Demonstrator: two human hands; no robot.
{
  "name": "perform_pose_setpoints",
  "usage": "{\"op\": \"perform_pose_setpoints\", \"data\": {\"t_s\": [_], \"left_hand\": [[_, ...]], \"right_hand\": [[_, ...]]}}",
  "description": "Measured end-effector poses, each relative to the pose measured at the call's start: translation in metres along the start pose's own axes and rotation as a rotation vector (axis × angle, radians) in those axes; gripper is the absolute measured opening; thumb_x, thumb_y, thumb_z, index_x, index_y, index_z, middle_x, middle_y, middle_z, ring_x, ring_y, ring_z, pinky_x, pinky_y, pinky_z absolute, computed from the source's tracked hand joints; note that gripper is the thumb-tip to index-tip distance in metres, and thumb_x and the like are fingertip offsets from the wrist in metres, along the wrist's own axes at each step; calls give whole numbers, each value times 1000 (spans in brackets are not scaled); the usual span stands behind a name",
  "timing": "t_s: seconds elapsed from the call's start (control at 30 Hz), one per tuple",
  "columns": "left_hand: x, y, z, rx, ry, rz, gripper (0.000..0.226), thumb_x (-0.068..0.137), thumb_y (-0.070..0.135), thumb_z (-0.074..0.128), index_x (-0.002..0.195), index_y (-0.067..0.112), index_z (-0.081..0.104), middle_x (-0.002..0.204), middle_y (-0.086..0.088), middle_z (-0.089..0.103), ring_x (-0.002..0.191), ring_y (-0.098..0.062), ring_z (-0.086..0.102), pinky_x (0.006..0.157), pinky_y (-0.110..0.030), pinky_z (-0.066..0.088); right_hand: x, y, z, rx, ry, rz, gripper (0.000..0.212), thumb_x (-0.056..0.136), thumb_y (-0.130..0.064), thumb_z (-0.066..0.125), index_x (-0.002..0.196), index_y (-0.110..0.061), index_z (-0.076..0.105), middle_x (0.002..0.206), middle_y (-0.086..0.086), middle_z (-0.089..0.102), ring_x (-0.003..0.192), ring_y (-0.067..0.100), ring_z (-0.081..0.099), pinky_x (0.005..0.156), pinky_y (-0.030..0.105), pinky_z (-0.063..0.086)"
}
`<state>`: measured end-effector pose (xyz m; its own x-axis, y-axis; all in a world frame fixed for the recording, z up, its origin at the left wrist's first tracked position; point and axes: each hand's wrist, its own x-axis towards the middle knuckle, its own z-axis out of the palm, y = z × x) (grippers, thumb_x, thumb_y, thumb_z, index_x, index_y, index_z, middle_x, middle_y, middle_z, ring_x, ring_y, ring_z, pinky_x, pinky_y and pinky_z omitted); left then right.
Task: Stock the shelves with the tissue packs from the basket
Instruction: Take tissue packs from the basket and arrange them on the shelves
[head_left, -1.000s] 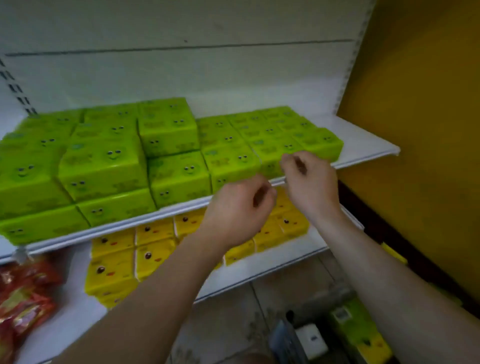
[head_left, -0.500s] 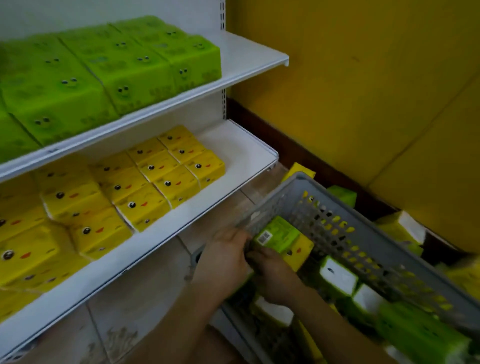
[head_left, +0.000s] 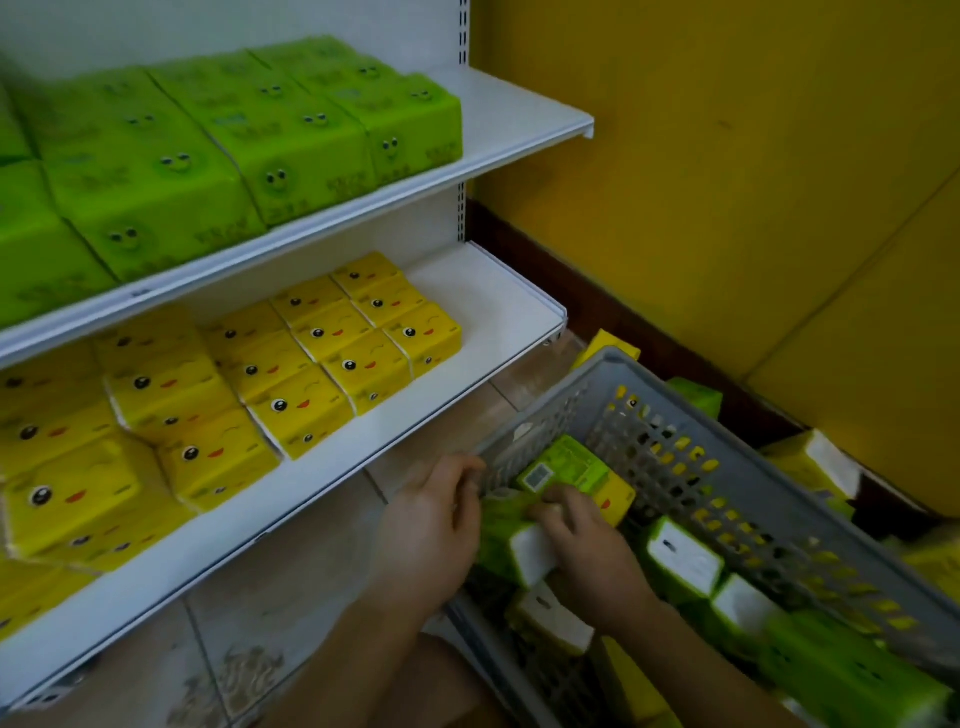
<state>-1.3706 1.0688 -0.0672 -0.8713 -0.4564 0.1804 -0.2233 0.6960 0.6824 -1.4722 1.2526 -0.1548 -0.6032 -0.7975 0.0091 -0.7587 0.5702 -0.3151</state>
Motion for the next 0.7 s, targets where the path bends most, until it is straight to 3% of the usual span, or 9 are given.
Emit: {"op": "perform_pose_setpoints", "data": {"t_s": [0.1,0.17,0.23,0.3,0.4,0.5,0.6,0.7], "left_hand": [[6,15,-8,-51,-22,-170,12,95,38,56,103,30,60,81,8,68,74,-11,64,66,-32,51],[12,31,-12,-123,-110,-333,26,93,51,55,100,27,61,87,7,69,84,-14,66,75,-34,54],[21,49,-20,-446,-180,-582,32,89,55,57,100,25,64,97,3,70,91,-17,67,78,-39,58],[27,66,-32,-784,-309,-764,32,87,51,63,105,25,68,104,-3,72,93,-21,70,69,-41,60],[34,79,-57,-895,-435,-671,33,85,49,64,111,28,68,111,-4,72,101,-23,71,77,-45,60],[39,80,-85,-932,-452,-629,35,84,58,61,112,37,67,118,-3,70,107,-25,68,92,-51,55],[37,80,-106,-893,-500,-572,40,77,69,59,108,45,68,114,5,73,108,-21,69,96,-53,51],[35,84,-120,-931,-433,-484,42,79,58,65,116,38,66,116,0,72,106,-26,69,97,-56,51]], "right_hand": [[-22,3,-52,107,219,-46,65,60,-8,73,117,-23,48,140,7,39,118,34,51,66,35,51],[-29,-5,-81,130,365,-125,51,70,-11,74,113,-20,47,140,8,39,118,32,52,73,33,51],[-30,-15,-103,122,451,-226,43,77,-11,71,111,-17,45,139,11,39,120,30,50,83,33,48],[-28,-21,-121,124,500,-296,51,75,-7,78,112,-15,44,139,13,39,121,30,49,91,33,46],[-20,-28,-144,137,493,-291,48,79,-24,75,118,-17,47,135,4,44,123,20,48,99,27,42],[-11,-44,-163,411,391,-52,54,76,-46,72,122,-31,49,119,-17,52,111,3,54,85,28,49],[2,-62,-184,771,368,94,54,80,-60,66,126,-33,57,115,-11,67,105,9,64,82,41,56],[13,-84,-206,928,334,114,37,89,-58,57,112,-31,67,103,-4,73,95,14,69,79,46,56]]}}
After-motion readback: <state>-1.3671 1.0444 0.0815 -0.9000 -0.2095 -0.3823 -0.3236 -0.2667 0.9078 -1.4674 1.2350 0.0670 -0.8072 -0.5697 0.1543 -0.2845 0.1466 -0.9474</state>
